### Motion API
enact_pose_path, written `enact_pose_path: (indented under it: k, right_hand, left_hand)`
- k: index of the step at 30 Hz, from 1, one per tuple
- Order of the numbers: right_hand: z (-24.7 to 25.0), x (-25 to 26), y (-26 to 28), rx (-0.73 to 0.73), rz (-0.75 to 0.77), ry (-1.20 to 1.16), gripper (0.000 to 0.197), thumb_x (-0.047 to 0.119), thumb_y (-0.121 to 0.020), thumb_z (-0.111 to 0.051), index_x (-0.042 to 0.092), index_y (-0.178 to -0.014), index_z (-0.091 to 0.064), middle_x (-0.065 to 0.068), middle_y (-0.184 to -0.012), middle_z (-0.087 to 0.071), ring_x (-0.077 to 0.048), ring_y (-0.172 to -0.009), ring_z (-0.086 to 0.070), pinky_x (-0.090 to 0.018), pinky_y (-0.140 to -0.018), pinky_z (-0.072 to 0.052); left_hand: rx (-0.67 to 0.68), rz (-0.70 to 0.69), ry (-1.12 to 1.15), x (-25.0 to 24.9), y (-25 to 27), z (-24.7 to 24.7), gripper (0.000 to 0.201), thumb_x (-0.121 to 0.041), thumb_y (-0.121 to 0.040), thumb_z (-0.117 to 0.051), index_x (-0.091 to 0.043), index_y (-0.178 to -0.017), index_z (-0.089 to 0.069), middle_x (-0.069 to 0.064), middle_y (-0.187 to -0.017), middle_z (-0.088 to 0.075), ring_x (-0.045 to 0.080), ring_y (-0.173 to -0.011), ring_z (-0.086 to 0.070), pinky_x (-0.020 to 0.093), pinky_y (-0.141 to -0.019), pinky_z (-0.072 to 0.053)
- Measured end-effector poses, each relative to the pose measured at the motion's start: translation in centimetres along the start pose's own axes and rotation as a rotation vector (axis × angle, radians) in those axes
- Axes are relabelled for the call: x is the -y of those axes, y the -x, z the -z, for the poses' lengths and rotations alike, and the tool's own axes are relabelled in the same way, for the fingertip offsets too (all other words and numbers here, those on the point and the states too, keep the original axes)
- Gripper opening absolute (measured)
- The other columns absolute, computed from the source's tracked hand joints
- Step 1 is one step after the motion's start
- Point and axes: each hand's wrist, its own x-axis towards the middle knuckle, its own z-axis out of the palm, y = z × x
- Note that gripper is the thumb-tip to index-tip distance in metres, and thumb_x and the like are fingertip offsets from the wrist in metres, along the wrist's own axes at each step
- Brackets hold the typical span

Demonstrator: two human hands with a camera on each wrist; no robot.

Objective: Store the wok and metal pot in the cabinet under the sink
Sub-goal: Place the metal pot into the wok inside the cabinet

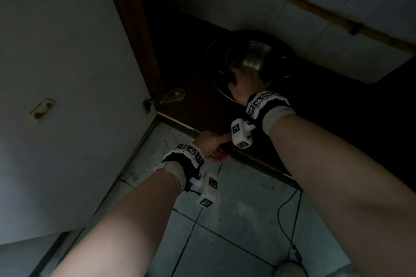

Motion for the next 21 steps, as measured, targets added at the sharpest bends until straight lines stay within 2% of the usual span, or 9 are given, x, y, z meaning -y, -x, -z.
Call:
enact_pose_path:
  k: [3,7,9,14,17,19,21]
  right_hand:
    - [-0.2,0.3,-0.6,0.091,-0.03,0.009,0.055,0.029,-0.099,-0.039,0.025,-0.152,-0.028,-0.013,-0.16,-0.025,-0.036,-0.146,-0.024,-0.047,-0.119,-0.024]
    - [-1.3,0.2,-1.4,0.084,-0.049,0.028,0.054,0.032,-0.098,-0.039,0.025,-0.151,-0.03,-0.014,-0.159,-0.027,-0.037,-0.145,-0.027,-0.048,-0.118,-0.027]
    - [-1.2,-0.5,-1.4,0.038,-0.037,0.002,0.052,0.029,-0.097,-0.043,0.024,-0.148,-0.038,-0.011,-0.155,-0.036,-0.034,-0.141,-0.035,-0.044,-0.114,-0.032]
    - [-0.1,-3.3,-0.8,-0.007,-0.087,0.011,0.04,0.023,-0.093,-0.05,0.019,-0.132,-0.057,-0.012,-0.135,-0.057,-0.035,-0.122,-0.054,-0.041,-0.098,-0.047]
    - [0.6,-4.9,0.0,-0.059,-0.182,0.035,0.037,0.032,-0.094,-0.043,0.019,-0.122,-0.063,-0.012,-0.128,-0.063,-0.036,-0.118,-0.054,-0.042,-0.097,-0.045]
    - [1.0,-5.1,0.7,-0.094,-0.23,0.011,0.044,0.046,-0.095,-0.04,0.019,-0.122,-0.063,-0.013,-0.127,-0.062,-0.038,-0.12,-0.049,-0.045,-0.099,-0.041]
    - [0.9,-4.6,1.6,-0.127,-0.129,-0.098,0.051,0.059,-0.091,-0.042,0.026,-0.124,-0.061,-0.012,-0.126,-0.062,-0.036,-0.119,-0.05,-0.043,-0.098,-0.043]
  left_hand:
    - [0.003,-0.011,-0.005,0.0,-0.1,0.3,0.057,-0.047,-0.088,-0.064,0.003,-0.116,-0.064,0.017,-0.081,-0.069,0.02,-0.059,-0.066,0.031,-0.065,-0.059]
    - [-0.015,-0.03,0.003,0.5,-0.1,1.2,0.054,-0.048,-0.086,-0.067,-0.004,-0.118,-0.064,0.012,-0.085,-0.07,0.019,-0.06,-0.067,0.027,-0.056,-0.056]
    - [-0.022,-0.033,-0.004,1.0,-0.3,1.5,0.058,-0.05,-0.084,-0.069,-0.005,-0.121,-0.065,0.012,-0.09,-0.072,0.021,-0.065,-0.068,0.029,-0.06,-0.057]
    - [-0.024,-0.022,0.023,1.0,-0.5,1.3,0.048,-0.044,-0.085,-0.069,-0.004,-0.112,-0.068,0.011,-0.08,-0.071,0.024,-0.064,-0.065,0.042,-0.083,-0.058]
    - [-0.013,-0.038,0.037,0.4,-0.4,1.0,0.046,-0.043,-0.086,-0.069,-0.003,-0.108,-0.069,0.014,-0.08,-0.071,0.024,-0.064,-0.065,0.044,-0.084,-0.057]
    - [-0.004,-0.039,0.019,0.1,-0.4,0.9,0.051,-0.046,-0.085,-0.069,0.0,-0.108,-0.07,0.016,-0.077,-0.071,0.021,-0.059,-0.067,0.037,-0.073,-0.059]
    - [0.005,-0.031,0.004,0.1,-0.4,0.9,0.054,-0.047,-0.084,-0.069,0.001,-0.109,-0.069,0.018,-0.077,-0.071,0.02,-0.056,-0.068,0.029,-0.064,-0.058]
